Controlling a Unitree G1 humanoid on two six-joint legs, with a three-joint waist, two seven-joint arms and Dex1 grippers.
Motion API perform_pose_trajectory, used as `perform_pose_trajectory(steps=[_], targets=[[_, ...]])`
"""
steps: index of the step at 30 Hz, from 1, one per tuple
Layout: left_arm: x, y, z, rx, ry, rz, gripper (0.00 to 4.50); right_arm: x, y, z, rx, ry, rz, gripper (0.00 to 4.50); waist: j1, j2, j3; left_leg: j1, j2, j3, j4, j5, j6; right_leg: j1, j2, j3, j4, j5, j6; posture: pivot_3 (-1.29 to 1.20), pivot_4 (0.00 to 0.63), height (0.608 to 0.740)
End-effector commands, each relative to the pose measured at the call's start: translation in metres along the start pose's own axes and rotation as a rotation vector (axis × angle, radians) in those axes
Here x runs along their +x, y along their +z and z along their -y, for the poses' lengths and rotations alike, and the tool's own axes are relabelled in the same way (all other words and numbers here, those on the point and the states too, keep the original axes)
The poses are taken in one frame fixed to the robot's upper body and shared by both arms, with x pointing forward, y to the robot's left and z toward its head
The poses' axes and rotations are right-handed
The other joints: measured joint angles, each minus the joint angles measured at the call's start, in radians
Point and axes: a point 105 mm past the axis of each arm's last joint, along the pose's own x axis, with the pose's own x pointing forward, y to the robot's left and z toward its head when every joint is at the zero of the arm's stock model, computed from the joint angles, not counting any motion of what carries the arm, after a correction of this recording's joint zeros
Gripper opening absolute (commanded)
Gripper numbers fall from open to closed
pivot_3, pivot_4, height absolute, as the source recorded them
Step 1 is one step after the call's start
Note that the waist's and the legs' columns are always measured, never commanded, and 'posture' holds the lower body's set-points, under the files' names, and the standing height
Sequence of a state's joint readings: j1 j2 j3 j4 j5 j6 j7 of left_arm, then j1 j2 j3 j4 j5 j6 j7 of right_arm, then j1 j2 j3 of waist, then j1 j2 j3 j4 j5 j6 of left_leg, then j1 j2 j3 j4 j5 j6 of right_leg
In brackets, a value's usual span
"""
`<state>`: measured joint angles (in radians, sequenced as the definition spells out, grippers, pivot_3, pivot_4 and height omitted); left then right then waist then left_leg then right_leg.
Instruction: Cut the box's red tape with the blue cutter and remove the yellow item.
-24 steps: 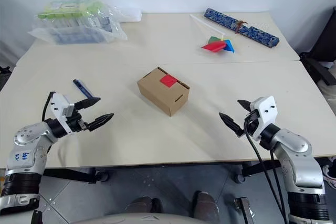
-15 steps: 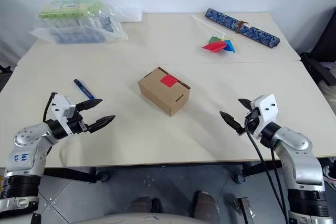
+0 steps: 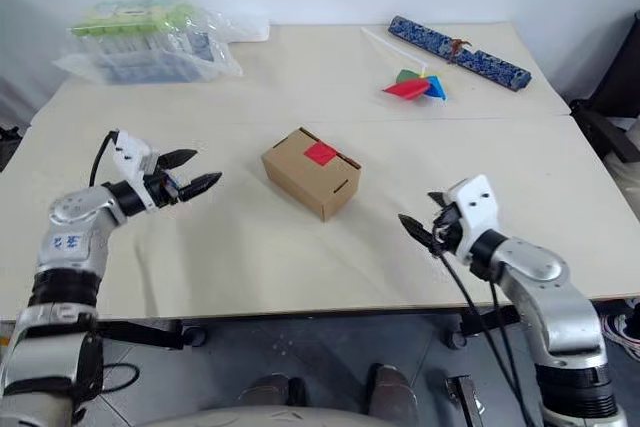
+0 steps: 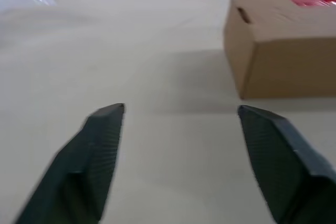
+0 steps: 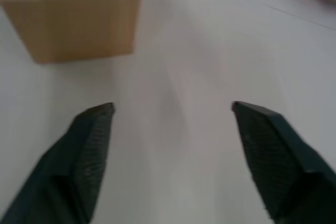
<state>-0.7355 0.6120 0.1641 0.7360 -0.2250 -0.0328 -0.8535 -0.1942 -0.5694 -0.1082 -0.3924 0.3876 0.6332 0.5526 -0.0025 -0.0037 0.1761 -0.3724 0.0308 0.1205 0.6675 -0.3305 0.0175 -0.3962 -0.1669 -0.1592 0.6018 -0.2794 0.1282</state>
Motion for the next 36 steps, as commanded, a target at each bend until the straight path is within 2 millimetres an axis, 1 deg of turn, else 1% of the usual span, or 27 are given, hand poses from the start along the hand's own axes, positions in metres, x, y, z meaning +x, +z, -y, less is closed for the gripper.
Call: perform_pose_trajectory(steps=[1,3,6,7,8,9,10,12,16,18,22,26,29,31,36], targets=[[0.026,0.004,-0.001,0.022,0.004,-0.002,2.35,0.013,0.016,-0.009,-0.013,-0.006,0.038,2.14,0.002,-0.001,0.000,-0.001,0.000,0.001,0.001,0.000,0.000,0.000,0.000,-0.001,0.000,0.000,0.000,0.00,0.150,0.740],[0.039,0.007,0.001,0.033,0.009,-0.006,1.74,0.020,0.016,-0.011,-0.009,-0.010,0.035,1.45,0.004,-0.002,0.001,-0.003,-0.001,0.001,0.003,0.000,0.000,0.000,0.000,-0.002,0.000,0.000,0.000,0.00,0.150,0.740],[0.047,0.007,0.002,0.040,0.012,-0.010,0.81,0.023,0.016,-0.011,0.001,-0.031,0.028,0.38,0.000,-0.003,0.001,-0.004,-0.001,0.001,0.003,0.000,0.000,-0.001,0.000,-0.003,0.000,0.000,0.001,0.00,0.150,0.740],[0.053,0.009,0.004,0.039,0.011,-0.012,0.47,0.026,0.016,-0.009,0.008,-0.046,0.025,0.01,-0.002,-0.003,0.001,-0.005,-0.001,0.001,0.002,0.000,0.000,-0.002,0.000,-0.003,0.000,0.000,0.001,0.00,0.150,0.740],[0.061,0.010,0.008,0.044,0.009,-0.021,0.16,0.031,0.016,-0.008,0.018,-0.063,0.015,0.00,-0.004,-0.003,0.002,-0.005,-0.001,0.001,0.001,0.000,0.000,-0.002,0.000,-0.003,0.000,0.000,0.001,0.00,0.150,0.740],[0.068,0.012,0.013,0.043,0.002,-0.022,0.04,0.036,0.015,-0.007,0.016,-0.076,0.011,0.00,-0.004,-0.004,0.002,-0.005,-0.001,0.001,0.001,0.000,0.000,-0.002,0.000,-0.003,0.000,0.000,0.001,0.00,0.150,0.740],[0.074,0.013,0.016,0.047,0.004,-0.035,0.04,0.040,0.015,-0.006,0.016,-0.088,0.007,0.00,-0.003,-0.004,0.002,-0.005,-0.001,0.001,0.001,0.000,0.000,-0.002,0.000,-0.003,0.000,0.000,0.001,0.00,0.150,0.740],[0.080,0.014,0.019,0.053,0.002,-0.040,0.04,0.045,0.014,-0.006,0.012,-0.102,0.006,0.00,-0.003,-0.004,0.002,-0.005,-0.001,0.002,0.001,0.000,0.000,-0.002,0.000,-0.003,0.000,0.000,0.001,0.00,0.150,0.740],[0.085,0.016,0.026,0.049,-0.020,-0.031,0.04,0.056,0.008,-0.008,0.011,-0.124,-0.010,0.00,-0.006,-0.004,0.002,-0.005,-0.001,0.001,0.000,0.000,0.000,-0.003,0.000,-0.003,0.000,0.000,0.001,0.00,0.150,0.740],[0.089,0.016,0.030,0.046,-0.039,-0.036,0.04,0.066,0.006,-0.010,0.001,-0.121,-0.023,0.00,-0.010,-0.004,0.002,-0.005,-0.001,0.002,0.000,0.000,0.000,-0.003,0.000,-0.003,0.000,0.000,0.001,0.00,0.150,0.740],[0.094,0.015,0.038,0.017,-0.076,-0.037,0.04,0.081,0.010,-0.013,0.002,-0.117,-0.022,0.00,-0.020,-0.004,0.002,-0.006,-0.001,0.001,0.001,0.000,0.000,-0.003,0.000,-0.003,0.001,0.000,0.001,0.00,0.150,0.740],[0.098,0.014,0.057,-0.015,-0.191,-0.032,0.04,0.093,0.019,-0.021,-0.005,-0.088,-0.002,0.00,-0.026,-0.004,0.002,-0.006,-0.001,0.001,0.000,0.000,0.000,-0.003,0.000,-0.003,0.001,0.000,0.001,0.00,0.150,0.740],[0.099,0.014,0.067,-0.025,-0.259,-0.030,0.04,0.096,0.029,-0.027,-0.009,-0.056,0.012,0.00,-0.027,-0.005,0.002,-0.006,-0.001,0.001,0.000,0.000,0.000,-0.003,0.000,-0.004,0.001,0.000,0.001,0.00,0.150,0.740],[0.099,0.014,0.072,-0.021,-0.301,-0.033,0.04,0.094,0.034,-0.034,-0.017,-0.026,0.015,0.00,-0.028,-0.005,0.002,-0.006,-0.001,0.001,0.000,0.000,0.000,-0.004,0.000,-0.003,0.001,0.000,0.001,0.00,0.150,0.740],[0.098,0.015,0.080,0.009,-0.370,-0.033,0.04,0.084,0.032,-0.043,-0.026,0.011,-0.019,0.00,-0.026,-0.004,0.002,-0.009,-0.001,0.000,0.001,0.000,0.000,-0.007,0.000,-0.003,0.002,0.000,0.001,0.00,0.150,0.740]])
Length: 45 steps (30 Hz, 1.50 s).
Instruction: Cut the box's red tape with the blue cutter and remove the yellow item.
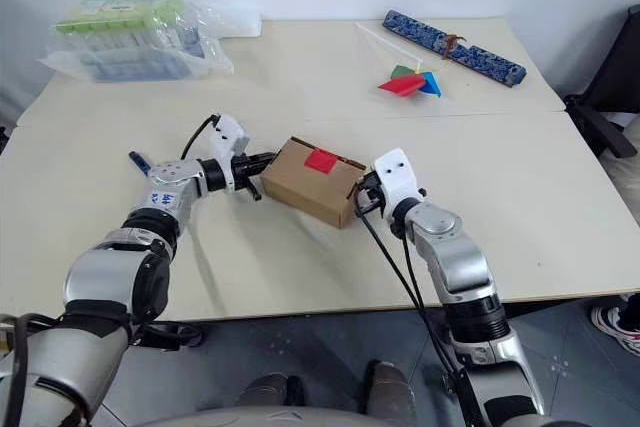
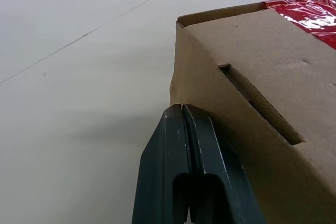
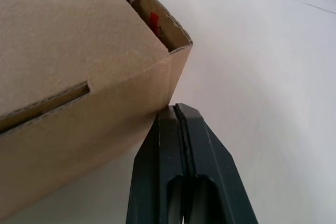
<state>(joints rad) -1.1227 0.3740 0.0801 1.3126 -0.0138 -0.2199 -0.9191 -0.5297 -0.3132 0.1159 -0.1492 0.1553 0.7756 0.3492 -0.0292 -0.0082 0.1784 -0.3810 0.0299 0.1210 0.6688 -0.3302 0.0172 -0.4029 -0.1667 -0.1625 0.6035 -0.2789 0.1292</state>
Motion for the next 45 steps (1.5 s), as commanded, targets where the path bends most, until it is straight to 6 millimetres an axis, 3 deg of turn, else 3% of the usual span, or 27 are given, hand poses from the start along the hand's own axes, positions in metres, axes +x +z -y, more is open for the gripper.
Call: perform_pose_trajectory(steps=[1,3,8,12,20,25,32,35,38,45], targets=[[0.009,0.012,0.014,0.057,-0.101,0.022,0.04,-0.008,0.018,-0.024,-0.040,0.099,0.056,0.00,0.001,0.000,0.000,-0.002,0.000,0.000,0.001,0.000,0.000,-0.002,0.000,0.000,0.000,0.000,0.000,0.00,0.150,0.740],[0.010,0.010,0.018,0.069,-0.135,0.012,0.04,-0.013,0.013,-0.028,-0.063,0.118,0.029,0.00,0.002,0.000,0.000,-0.009,0.000,-0.001,0.006,0.000,0.000,-0.008,0.000,0.000,0.004,0.000,0.000,0.00,0.150,0.740],[0.012,0.008,0.027,0.076,-0.192,0.007,0.04,-0.025,0.008,-0.037,-0.085,0.152,-0.011,0.00,0.002,0.000,0.000,-0.010,0.000,-0.001,0.009,0.000,0.000,-0.009,0.000,0.000,0.006,0.000,0.000,0.00,0.150,0.740],[0.020,0.011,0.036,0.080,-0.227,0.021,0.04,-0.030,0.007,-0.033,-0.094,0.142,-0.026,0.00,0.002,0.000,0.000,-0.011,0.000,-0.001,0.012,0.000,0.000,-0.009,0.000,0.001,0.006,0.000,0.000,0.00,0.150,0.740],[0.023,0.012,0.034,0.084,-0.201,0.022,0.04,-0.030,0.007,0.012,-0.147,-0.032,-0.032,0.00,0.003,0.000,0.000,-0.011,0.000,-0.001,0.013,0.000,0.000,-0.009,0.000,0.001,0.007,0.000,0.000,0.00,0.150,0.740],[0.016,0.013,0.024,0.099,-0.154,0.015,0.04,-0.058,0.012,0.034,-0.202,-0.063,-0.087,0.00,0.003,0.000,0.000,-0.011,0.000,-0.001,0.013,0.000,0.000,-0.009,0.000,0.001,0.007,0.000,0.000,0.00,0.150,0.740],[0.012,0.013,0.019,0.109,-0.135,0.008,0.04,-0.109,-0.007,-0.003,-0.285,0.269,-0.297,0.00,0.009,-0.002,0.001,-0.011,0.001,-0.001,0.013,-0.001,0.001,-0.009,0.000,0.002,0.006,0.000,0.000,0.00,0.150,0.740],[0.013,0.014,0.023,0.105,-0.165,0.011,0.04,-0.123,-0.006,-0.031,-0.263,0.453,-0.313,0.00,0.011,-0.002,0.001,-0.011,0.001,-0.001,0.015,-0.001,0.002,-0.008,0.000,0.002,0.006,0.000,0.000,0.00,0.150,0.740],[0.014,0.014,0.026,0.095,-0.188,0.012,0.04,-0.123,-0.003,-0.047,-0.225,0.532,-0.290,0.00,0.013,-0.003,0.001,-0.011,0.001,-0.002,0.015,-0.001,0.002,-0.008,0.000,0.002,0.006,0.000,0.000,0.00,0.150,0.740],[0.014,0.019,0.030,0.094,-0.233,0.017,0.04,-0.100,-0.003,-0.063,-0.175,0.557,-0.252,0.00,0.025,-0.003,0.001,-0.011,0.001,-0.001,0.016,-0.001,0.002,-0.008,0.000,0.002,0.007,0.000,0.000,0.00,0.150,0.740]])
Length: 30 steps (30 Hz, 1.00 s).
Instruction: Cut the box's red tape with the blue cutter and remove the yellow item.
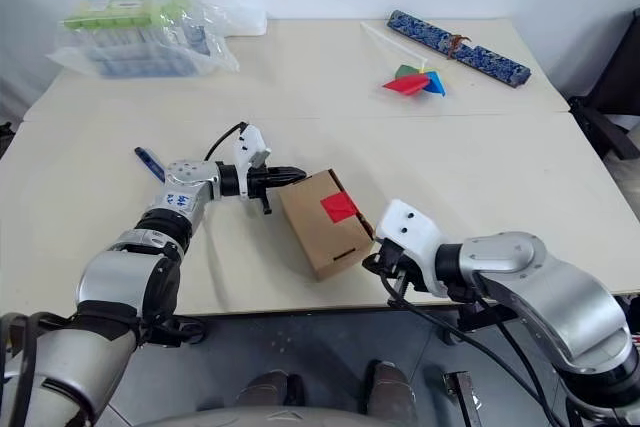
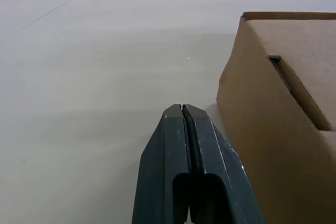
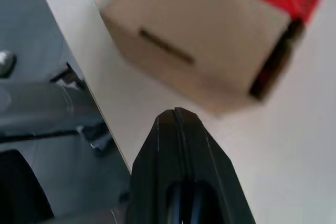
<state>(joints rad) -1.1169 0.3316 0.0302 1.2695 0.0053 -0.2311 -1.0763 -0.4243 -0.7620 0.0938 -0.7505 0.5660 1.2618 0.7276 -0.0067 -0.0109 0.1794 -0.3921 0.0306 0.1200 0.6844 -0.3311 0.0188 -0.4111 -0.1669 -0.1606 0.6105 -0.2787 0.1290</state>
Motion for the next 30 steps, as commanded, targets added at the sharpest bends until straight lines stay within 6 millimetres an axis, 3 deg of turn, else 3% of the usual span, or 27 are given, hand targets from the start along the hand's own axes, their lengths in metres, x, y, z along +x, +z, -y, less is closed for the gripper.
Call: perform_pose_trajectory(steps=[1,16,21,30], targets=[[-0.001,0.018,-0.003,0.040,-0.015,0.033,0.04,0.012,0.002,0.006,-0.003,-0.023,0.010,0.00,0.003,0.000,0.000,0.000,0.000,0.000,0.000,0.000,0.000,0.000,0.000,0.000,0.000,0.000,0.000,0.00,0.150,0.740],[0.000,0.030,-0.002,0.063,-0.048,0.064,0.04,0.012,0.008,0.055,-0.021,-0.203,0.040,0.00,0.004,0.000,0.000,-0.001,0.000,0.000,0.001,0.000,0.000,0.000,0.000,0.000,0.000,0.000,0.000,0.00,0.150,0.740],[0.000,0.027,-0.001,0.059,-0.052,0.053,0.04,0.008,0.007,0.082,-0.034,-0.290,0.035,0.00,0.004,0.000,0.000,-0.001,0.000,0.001,0.001,0.000,0.000,0.000,0.000,0.000,0.000,0.000,0.000,0.00,0.150,0.740],[-0.004,0.019,-0.006,0.047,-0.001,0.034,0.04,0.006,0.012,0.079,-0.073,-0.246,0.034,0.00,0.003,0.000,0.000,-0.001,0.000,0.000,0.000,0.000,0.000,0.000,0.000,0.000,0.000,0.000,0.000,0.00,0.150,0.740]])
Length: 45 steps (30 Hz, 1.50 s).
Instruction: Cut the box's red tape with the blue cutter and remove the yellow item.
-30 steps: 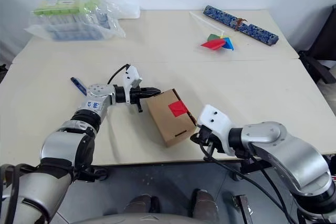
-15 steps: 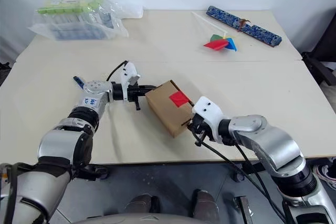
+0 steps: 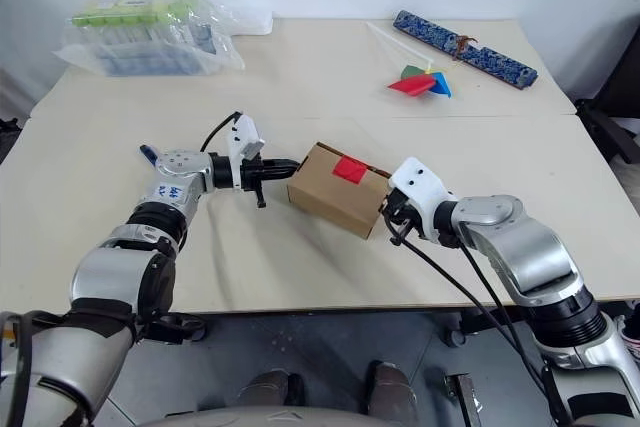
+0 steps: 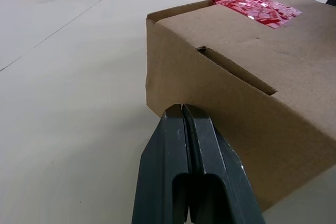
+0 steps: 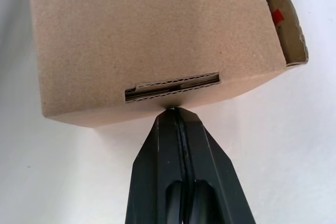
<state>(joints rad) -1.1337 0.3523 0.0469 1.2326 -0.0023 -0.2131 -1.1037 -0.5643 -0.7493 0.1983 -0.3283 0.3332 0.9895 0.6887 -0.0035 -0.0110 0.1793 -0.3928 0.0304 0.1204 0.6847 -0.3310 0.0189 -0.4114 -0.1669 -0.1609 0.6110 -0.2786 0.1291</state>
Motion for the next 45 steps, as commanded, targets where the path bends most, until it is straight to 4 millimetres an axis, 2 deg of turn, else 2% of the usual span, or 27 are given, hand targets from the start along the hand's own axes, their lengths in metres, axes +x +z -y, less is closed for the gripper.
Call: perform_pose_trajectory(steps=[1,5,10,15,20,24,25,27,29,33,39,41,45], targets=[[0.003,0.003,-0.001,0.014,0.013,0.009,0.04,-0.005,0.018,-0.010,-0.072,0.039,0.057,0.00,0.000,0.000,0.000,0.000,0.000,0.000,0.000,0.000,0.000,0.000,0.000,0.000,0.000,0.000,0.000,0.00,0.150,0.740],[0.004,-0.001,-0.002,0.004,0.039,0.001,0.04,-0.006,0.019,-0.017,-0.078,0.066,0.060,0.00,0.000,0.000,0.000,0.000,0.000,0.000,0.000,0.000,0.000,0.000,0.000,0.000,0.000,0.000,0.000,0.00,0.150,0.740],[0.006,-0.005,-0.006,-0.044,0.088,0.009,0.04,-0.007,0.018,-0.015,-0.087,0.054,0.051,0.00,0.002,0.000,0.000,0.000,0.000,0.000,0.000,0.000,0.000,0.000,0.000,0.000,0.000,0.000,0.000,0.00,0.150,0.740],[-0.001,-0.014,-0.012,-0.050,0.140,-0.033,0.04,-0.016,0.011,-0.004,-0.098,0.012,0.021,0.00,0.001,0.000,0.000,0.000,0.000,0.000,0.000,0.000,0.000,0.000,0.000,0.000,0.000,0.000,0.000,0.00,0.150,0.740],[-0.008,-0.014,-0.019,-0.054,0.187,-0.037,0.04,-0.024,0.003,0.004,-0.098,-0.019,-0.004,0.00,0.001,0.000,0.000,0.000,0.000,0.000,0.000,0.000,0.000,0.000,0.000,0.000,0.000,0.000,0.000,0.00,0.150,0.740],[-0.022,-0.012,-0.029,-0.044,0.244,-0.033,0.04,-0.041,-0.005,0.017,-0.107,-0.081,-0.024,0.00,0.002,0.000,0.000,0.000,0.000,0.000,0.000,0.000,0.000,0.000,0.000,0.000,0.000,0.000,0.000,0.00,0.150,0.740],[-0.031,-0.010,-0.038,-0.061,0.301,-0.026,0.04,-0.050,-0.008,0.024,-0.106,-0.103,-0.023,0.00,0.002,0.000,0.000,0.000,0.000,0.000,0.000,0.000,0.000,0.000,0.000,0.000,0.000,0.000,0.000,0.00,0.150,0.740],[-0.047,-0.010,-0.051,-0.108,0.381,-0.050,0.43,-0.065,-0.008,0.036,-0.100,-0.140,0.003,0.37,0.002,0.000,0.000,0.000,0.000,0.000,0.000,0.000,0.000,0.000,0.000,0.000,0.000,0.000,0.000,0.00,0.150,0.740],[-0.054,-0.008,-0.054,-0.135,0.387,-0.050,0.90,-0.072,-0.004,0.043,-0.101,-0.159,0.048,0.90,0.000,0.000,0.000,0.000,0.000,0.000,0.000,0.000,0.000,0.000,0.000,0.000,0.000,0.000,0.000,0.00,0.150,0.740],[-0.067,0.003,-0.057,-0.152,0.369,-0.020,2.10,-0.078,0.003,0.054,-0.124,-0.164,0.110,2.29,0.001,0.000,0.000,0.001,0.000,0.001,0.000,0.000,0.000,0.000,0.000,0.000,0.000,0.000,0.000,0.00,0.150,0.740],[-0.099,0.020,-0.066,-0.137,0.462,0.024,3.92,-0.077,0.022,0.056,-0.147,-0.080,0.237,4.32,-0.001,0.000,0.000,0.001,0.000,0.001,0.000,0.000,0.000,0.000,0.000,0.001,0.000,0.000,0.000,0.00,0.150,0.740],[-0.110,0.022,-0.066,-0.138,0.518,0.032,4.47,-0.074,0.026,0.055,-0.158,-0.042,0.260,4.50,-0.004,0.000,0.000,0.002,0.000,0.001,-0.001,0.000,0.000,0.000,0.000,0.001,0.001,0.000,0.000,0.00,0.150,0.740],[-0.132,0.021,-0.066,-0.138,0.720,0.014,4.47,-0.067,0.034,0.055,-0.186,0.026,0.295,4.50,-0.006,0.000,0.000,0.002,0.000,0.000,0.000,0.000,0.000,0.000,0.000,0.001,0.002,0.000,0.000,0.00,0.150,0.740]])
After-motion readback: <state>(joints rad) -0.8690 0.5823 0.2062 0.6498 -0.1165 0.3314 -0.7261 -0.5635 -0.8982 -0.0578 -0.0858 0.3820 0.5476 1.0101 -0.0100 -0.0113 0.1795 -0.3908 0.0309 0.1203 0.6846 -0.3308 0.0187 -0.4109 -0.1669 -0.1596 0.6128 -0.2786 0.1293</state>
